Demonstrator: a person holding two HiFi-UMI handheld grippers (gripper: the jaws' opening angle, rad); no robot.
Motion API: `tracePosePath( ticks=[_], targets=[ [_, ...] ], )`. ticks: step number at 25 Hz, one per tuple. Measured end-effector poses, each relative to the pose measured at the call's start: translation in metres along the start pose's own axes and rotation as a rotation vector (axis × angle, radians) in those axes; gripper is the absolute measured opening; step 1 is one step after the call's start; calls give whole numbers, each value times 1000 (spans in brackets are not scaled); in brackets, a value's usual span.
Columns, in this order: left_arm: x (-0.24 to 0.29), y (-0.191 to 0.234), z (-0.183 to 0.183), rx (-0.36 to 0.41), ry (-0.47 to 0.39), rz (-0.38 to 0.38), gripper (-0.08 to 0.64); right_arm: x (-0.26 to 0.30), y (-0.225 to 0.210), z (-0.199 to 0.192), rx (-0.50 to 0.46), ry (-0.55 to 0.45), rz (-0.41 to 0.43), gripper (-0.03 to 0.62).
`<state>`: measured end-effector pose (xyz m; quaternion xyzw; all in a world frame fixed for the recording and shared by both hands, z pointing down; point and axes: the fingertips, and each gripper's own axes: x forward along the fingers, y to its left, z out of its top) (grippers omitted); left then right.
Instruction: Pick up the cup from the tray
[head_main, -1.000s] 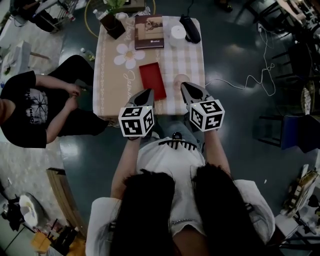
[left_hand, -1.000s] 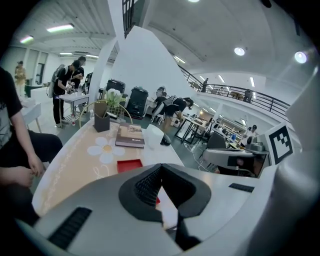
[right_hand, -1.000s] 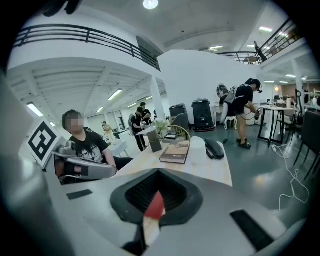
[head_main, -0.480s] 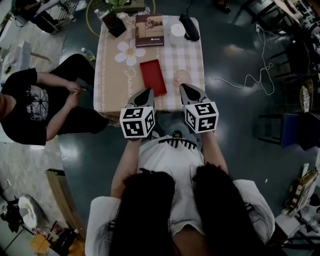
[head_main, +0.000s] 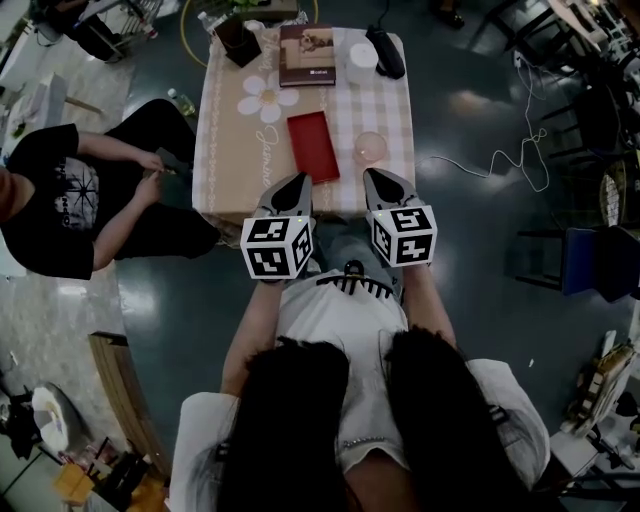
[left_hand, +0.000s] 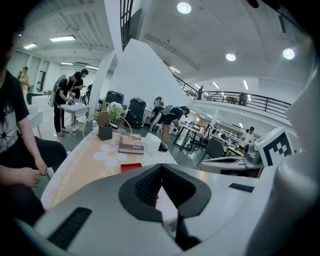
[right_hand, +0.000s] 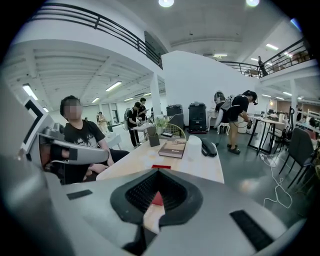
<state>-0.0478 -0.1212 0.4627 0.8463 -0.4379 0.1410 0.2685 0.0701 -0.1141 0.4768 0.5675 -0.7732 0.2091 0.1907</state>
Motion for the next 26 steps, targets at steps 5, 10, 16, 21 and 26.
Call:
tracePosePath(
  ticks=[5,10,16,21,26],
  targets=[
    [-11,4,-5,6,-17,-3,6,-1,9,-11,-23,19,-22,6],
    [-20,0,-8,23,-18,-7,6,-6,13,-13,-24,25,-36,6],
    [-24,-4,-10,27,-28,-9,6,-9,17,-15,-43,26,-38,6],
    [-24,-3,-13,20,-33,5,6,-10,21,-16,-65,28,-34,6],
    [-27,-5,-12,19,-41,14,6,-15,20,-16,-69,22,-36,6]
  ],
)
